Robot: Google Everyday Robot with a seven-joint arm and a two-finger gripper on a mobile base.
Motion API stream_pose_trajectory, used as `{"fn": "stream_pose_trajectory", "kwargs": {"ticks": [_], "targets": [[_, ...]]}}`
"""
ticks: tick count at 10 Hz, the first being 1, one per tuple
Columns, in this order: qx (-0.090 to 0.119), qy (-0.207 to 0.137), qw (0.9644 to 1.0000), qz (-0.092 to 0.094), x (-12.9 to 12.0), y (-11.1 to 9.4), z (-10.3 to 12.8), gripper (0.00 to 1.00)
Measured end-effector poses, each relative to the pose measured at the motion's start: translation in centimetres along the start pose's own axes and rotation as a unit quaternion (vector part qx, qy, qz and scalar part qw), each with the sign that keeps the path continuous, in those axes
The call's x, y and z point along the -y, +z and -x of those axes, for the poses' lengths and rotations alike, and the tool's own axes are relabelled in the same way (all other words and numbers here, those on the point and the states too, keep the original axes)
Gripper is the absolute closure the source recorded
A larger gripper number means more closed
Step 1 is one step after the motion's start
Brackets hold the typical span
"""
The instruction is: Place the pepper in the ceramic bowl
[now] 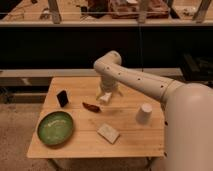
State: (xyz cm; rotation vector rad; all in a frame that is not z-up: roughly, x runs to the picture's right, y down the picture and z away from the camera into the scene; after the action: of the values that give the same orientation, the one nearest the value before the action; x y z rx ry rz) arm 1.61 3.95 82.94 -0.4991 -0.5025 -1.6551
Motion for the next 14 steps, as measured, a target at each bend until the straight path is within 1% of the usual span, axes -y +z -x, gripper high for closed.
{"fn": "stream_pose_trajectory", "kwargs": {"ticks": [1,2,3,4,5,6,8,9,10,11,14], "targets": [[-0.001,-0.004,1.0000,0.001,1.6,0.2,0.0,0.20],[-0.003,-0.015,0.9999,-0.003,3.4,0.2,0.3,0.20],[-0.007,-0.022,0.9997,-0.007,4.4,0.3,0.4,0.20],[-0.010,-0.023,0.9997,-0.005,4.7,0.7,0.4,0.20],[-0.019,-0.023,0.9996,-0.004,5.5,1.4,0.4,0.20],[-0.025,-0.019,0.9995,-0.006,6.7,1.8,0.3,0.20],[-0.035,-0.028,0.9989,-0.010,9.1,2.3,0.2,0.20],[-0.038,-0.036,0.9986,-0.012,9.7,2.9,0.1,0.20],[-0.036,-0.042,0.9984,-0.012,9.8,3.6,0.3,0.20],[-0.036,-0.043,0.9983,-0.014,9.8,4.2,0.4,0.20],[-0.044,-0.042,0.9978,-0.026,11.1,5.2,-0.2,0.20]]}}
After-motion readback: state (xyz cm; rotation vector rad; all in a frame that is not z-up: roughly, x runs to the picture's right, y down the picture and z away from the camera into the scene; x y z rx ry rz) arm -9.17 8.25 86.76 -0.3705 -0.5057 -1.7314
